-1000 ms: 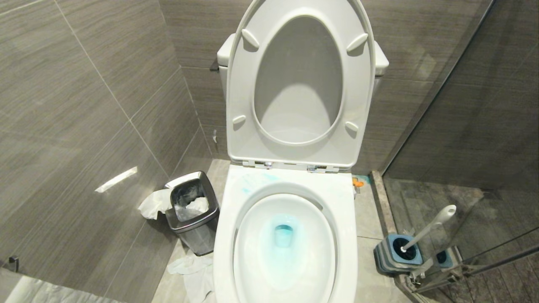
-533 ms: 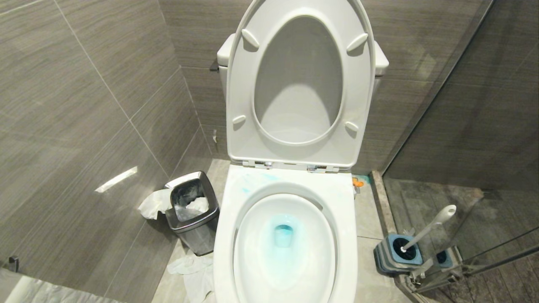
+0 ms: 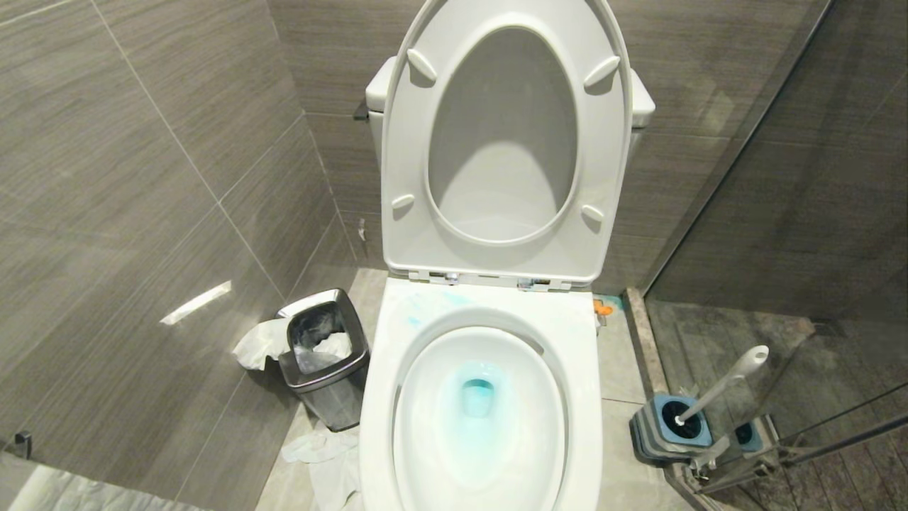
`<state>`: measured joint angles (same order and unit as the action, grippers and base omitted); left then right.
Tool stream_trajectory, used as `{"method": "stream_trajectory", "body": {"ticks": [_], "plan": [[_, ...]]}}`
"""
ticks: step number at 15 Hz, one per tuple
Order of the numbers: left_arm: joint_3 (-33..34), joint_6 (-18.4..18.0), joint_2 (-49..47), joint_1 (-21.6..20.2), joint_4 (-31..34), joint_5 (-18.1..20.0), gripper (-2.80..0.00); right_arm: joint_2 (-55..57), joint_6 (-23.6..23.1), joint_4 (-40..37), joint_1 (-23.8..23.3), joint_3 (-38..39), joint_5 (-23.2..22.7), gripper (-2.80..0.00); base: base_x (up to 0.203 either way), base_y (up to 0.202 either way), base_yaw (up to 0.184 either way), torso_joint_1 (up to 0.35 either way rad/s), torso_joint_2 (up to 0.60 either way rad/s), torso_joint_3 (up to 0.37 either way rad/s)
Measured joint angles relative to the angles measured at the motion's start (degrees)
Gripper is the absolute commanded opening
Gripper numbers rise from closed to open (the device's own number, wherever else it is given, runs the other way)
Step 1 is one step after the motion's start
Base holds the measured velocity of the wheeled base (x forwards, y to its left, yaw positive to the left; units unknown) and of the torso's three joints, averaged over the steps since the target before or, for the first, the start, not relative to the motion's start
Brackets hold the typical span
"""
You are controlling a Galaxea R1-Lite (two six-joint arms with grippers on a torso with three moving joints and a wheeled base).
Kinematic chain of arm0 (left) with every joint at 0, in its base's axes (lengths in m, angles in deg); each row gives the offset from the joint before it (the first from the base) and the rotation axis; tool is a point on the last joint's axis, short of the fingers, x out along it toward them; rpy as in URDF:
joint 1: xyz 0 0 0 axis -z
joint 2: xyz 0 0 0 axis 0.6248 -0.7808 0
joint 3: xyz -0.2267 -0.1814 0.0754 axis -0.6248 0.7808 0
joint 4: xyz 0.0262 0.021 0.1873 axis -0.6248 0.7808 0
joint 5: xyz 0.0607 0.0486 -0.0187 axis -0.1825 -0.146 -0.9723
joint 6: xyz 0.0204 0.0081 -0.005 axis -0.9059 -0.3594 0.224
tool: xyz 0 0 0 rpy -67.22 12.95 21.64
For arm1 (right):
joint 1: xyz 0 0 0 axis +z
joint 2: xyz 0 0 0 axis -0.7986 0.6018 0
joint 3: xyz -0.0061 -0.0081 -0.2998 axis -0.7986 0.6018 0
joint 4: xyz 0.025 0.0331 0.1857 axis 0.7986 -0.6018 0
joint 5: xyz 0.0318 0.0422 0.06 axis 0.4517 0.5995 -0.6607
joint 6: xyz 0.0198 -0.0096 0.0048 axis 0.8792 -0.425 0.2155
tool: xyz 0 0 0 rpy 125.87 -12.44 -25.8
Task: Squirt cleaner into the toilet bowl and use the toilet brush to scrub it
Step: Flush the toilet
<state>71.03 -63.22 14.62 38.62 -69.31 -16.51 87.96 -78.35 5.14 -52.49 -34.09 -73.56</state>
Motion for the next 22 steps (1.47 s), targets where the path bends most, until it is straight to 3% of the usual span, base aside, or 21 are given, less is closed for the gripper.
{"method": "stream_trajectory", "body": {"ticks": [9, 14, 18, 22], "plan": [[-0.82, -3.66, -0.02, 0.05, 0.19, 1.96, -2.8, 0.01, 0.01, 0.0, 0.0, 0.02, 0.0, -2.8, 0.0, 0.0, 0.0, 0.0, 0.0, 0.0], [-16.2, -5.03, -4.35, 0.23, 4.32, 14.74, -2.8, 0.01, 0.0, 0.02, 0.01, 0.02, 0.02, -2.8, 0.0, 0.0, 0.0, 0.0, 0.0, 0.0], [-30.06, -5.74, -15.0, 0.35, 4.57, 16.1, -2.8, 0.01, -0.01, 0.0, 0.0, 0.02, -0.01, -2.8, 0.0, 0.0, 0.0, 0.0, 0.0, 0.0], [-35.33, -8.04, -22.57, 0.34, 4.54, 16.07, -2.8, 0.04, 0.0, 0.0, 0.0, 0.02, 0.02, -2.8, 0.0, 0.0, 0.0, 0.0, 0.0, 0.0]]}}
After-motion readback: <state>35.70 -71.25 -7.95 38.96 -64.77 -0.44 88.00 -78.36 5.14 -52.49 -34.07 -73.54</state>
